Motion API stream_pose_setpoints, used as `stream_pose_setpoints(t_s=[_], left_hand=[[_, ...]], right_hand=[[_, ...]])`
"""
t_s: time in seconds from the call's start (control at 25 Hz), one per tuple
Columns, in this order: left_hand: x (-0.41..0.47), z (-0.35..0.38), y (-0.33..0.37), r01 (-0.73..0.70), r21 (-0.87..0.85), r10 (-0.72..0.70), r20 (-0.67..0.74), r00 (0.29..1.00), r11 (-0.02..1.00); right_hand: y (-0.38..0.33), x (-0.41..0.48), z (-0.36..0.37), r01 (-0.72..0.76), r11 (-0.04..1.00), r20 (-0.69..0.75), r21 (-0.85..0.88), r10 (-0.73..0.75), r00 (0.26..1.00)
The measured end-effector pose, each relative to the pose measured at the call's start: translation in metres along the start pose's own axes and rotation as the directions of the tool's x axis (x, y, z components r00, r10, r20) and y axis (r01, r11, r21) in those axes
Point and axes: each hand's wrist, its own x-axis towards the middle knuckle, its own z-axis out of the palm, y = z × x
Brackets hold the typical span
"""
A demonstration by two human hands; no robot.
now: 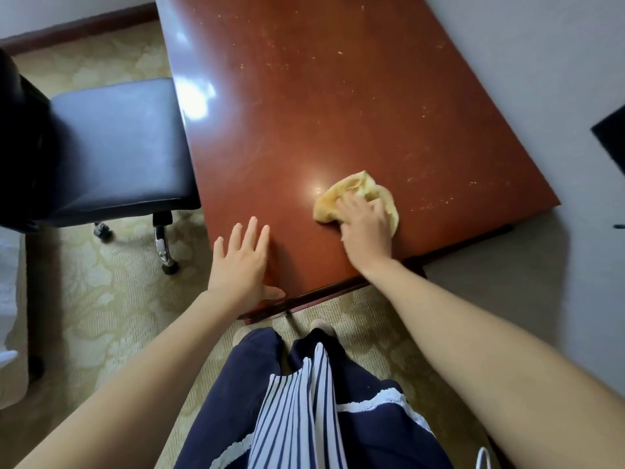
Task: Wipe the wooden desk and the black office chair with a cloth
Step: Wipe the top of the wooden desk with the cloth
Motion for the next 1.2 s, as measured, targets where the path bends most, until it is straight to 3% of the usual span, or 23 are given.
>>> stream_pose_setpoints(t_s=[0.16, 0.36, 0.48, 0.6, 0.72, 0.84, 0.96, 1.04, 1.2], left_hand=[[0.017, -0.017, 0.038, -0.109, 0.002, 0.109, -0.028, 0.994, 0.994], [0.042, -0.029, 0.057, -0.219, 0.050, 0.218, 0.025, 0.976, 0.974], [0.054, -0.035, 0.061, -0.291, 0.078, 0.288, 0.046, 0.957, 0.954], [0.063, -0.039, 0.055, -0.343, 0.112, 0.341, 0.036, 0.939, 0.933], [0.070, -0.042, 0.051, -0.389, 0.107, 0.385, 0.052, 0.921, 0.915], [0.075, -0.039, 0.054, -0.436, 0.087, 0.435, 0.033, 0.900, 0.896], [0.077, -0.034, 0.055, -0.431, 0.054, 0.430, 0.017, 0.902, 0.901], [0.080, -0.035, 0.056, -0.381, 0.013, 0.381, 0.012, 0.925, 0.924], [0.095, -0.048, 0.069, -0.305, -0.006, 0.305, -0.004, 0.952, 0.952]], right_hand=[[0.017, -0.047, -0.017, 0.333, 0.943, 0.124, -0.016, -0.329, 0.936], [0.057, -0.076, -0.049, 0.460, 0.884, 0.160, -0.089, -0.443, 0.882], [0.072, -0.077, -0.063, 0.337, 0.928, 0.134, -0.157, -0.318, 0.939], [0.094, -0.061, -0.080, 0.091, 0.968, 0.086, -0.234, -0.073, 0.994], [0.120, -0.033, -0.095, -0.163, 0.947, 0.001, -0.276, 0.170, 0.985], [0.125, -0.006, -0.095, -0.413, 0.891, -0.205, -0.191, 0.375, 0.904], [0.101, 0.025, -0.079, -0.619, 0.784, -0.373, -0.048, 0.560, 0.740], [0.077, 0.042, -0.065, -0.611, 0.791, -0.359, -0.021, 0.565, 0.743], [0.041, 0.032, -0.038, -0.305, 0.952, -0.162, -0.031, 0.296, 0.941]])
